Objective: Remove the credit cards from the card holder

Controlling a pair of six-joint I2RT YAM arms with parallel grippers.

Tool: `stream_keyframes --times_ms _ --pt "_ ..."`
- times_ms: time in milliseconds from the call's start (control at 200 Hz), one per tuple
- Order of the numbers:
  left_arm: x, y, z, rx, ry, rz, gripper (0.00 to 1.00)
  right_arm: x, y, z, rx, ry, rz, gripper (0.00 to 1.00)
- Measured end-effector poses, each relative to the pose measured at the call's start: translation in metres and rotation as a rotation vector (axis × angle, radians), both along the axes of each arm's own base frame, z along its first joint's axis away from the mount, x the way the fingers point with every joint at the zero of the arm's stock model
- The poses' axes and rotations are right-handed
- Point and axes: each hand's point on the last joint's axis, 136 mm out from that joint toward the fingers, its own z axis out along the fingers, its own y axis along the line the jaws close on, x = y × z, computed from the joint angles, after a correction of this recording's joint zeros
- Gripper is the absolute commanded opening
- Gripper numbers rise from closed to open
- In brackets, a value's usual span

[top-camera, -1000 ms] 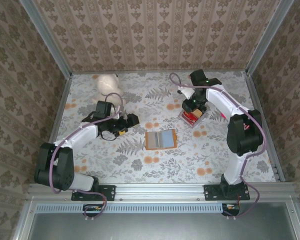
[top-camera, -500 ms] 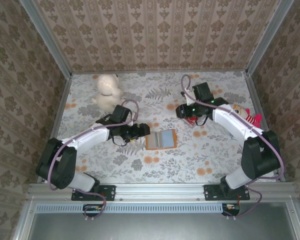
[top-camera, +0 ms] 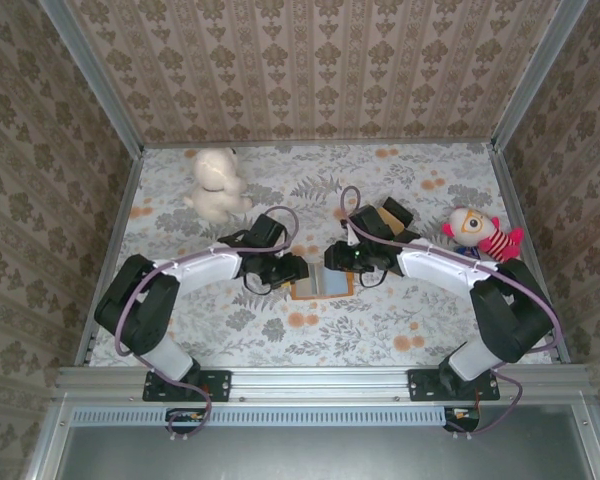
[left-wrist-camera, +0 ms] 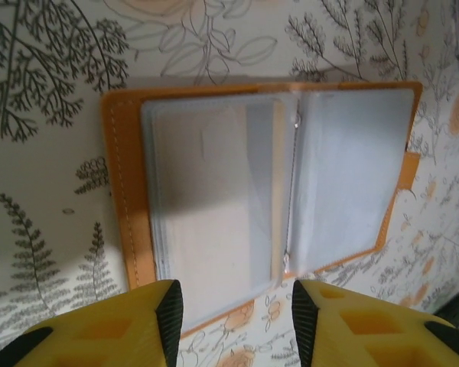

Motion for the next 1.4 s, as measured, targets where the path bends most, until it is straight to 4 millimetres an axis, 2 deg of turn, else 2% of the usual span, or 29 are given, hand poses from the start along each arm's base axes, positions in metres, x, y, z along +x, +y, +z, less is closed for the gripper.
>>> stream_keyframes --times_ms 250,480,955,1085,1400 --pt "0.005 -0.007 -0.016 0.05 0.018 0.025 0.4 -0.003 -0.007 -0.029 -0.033 0.071 -0.064 0.43" --pt "0.01 -0.018 -0.011 0.092 -0.032 0.028 0.41 -0.014 -0.016 -0.051 -0.07 0.116 -0.072 0.44" --pt "0.007 -0.005 -0.022 0.247 -0.074 0.083 0.41 -0.012 -0.013 -0.053 -0.064 0.108 -0.062 0.44" --pt "0.005 -0.008 -0.027 0.289 -0.073 0.07 0.41 -0.012 -0.013 -0.053 -0.064 0.108 -0.062 0.43" --pt "0.004 -0.011 -0.026 0.288 -0.072 0.061 0.31 -0.012 -0.011 -0.054 -0.055 0.113 -0.052 0.43"
